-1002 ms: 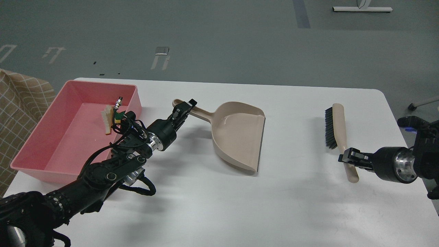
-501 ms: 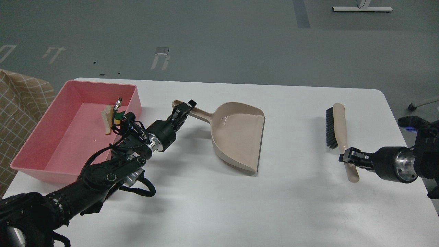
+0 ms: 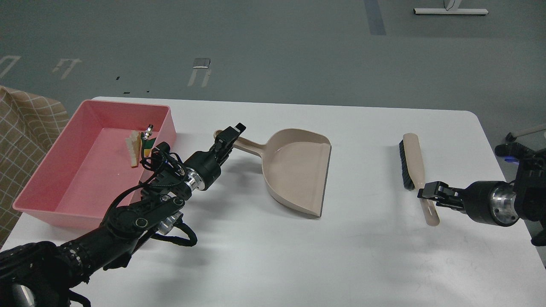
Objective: Sweep and dump garbage into bin
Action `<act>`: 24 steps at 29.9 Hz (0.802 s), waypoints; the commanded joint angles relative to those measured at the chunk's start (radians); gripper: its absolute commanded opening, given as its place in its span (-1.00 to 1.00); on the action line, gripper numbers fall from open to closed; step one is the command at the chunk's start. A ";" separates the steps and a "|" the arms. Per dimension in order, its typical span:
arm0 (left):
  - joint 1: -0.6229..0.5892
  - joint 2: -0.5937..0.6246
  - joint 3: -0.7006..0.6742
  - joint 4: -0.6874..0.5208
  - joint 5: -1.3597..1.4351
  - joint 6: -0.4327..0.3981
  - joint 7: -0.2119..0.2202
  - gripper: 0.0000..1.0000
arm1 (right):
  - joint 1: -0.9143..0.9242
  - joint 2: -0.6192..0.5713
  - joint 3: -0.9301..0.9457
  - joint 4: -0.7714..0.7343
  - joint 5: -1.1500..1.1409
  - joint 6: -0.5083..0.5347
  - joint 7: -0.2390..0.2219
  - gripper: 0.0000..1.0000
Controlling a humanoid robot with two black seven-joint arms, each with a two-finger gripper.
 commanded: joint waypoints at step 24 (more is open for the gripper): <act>0.080 0.073 0.008 -0.184 -0.096 -0.002 0.000 0.95 | 0.000 -0.022 0.000 0.026 0.000 0.000 -0.005 0.53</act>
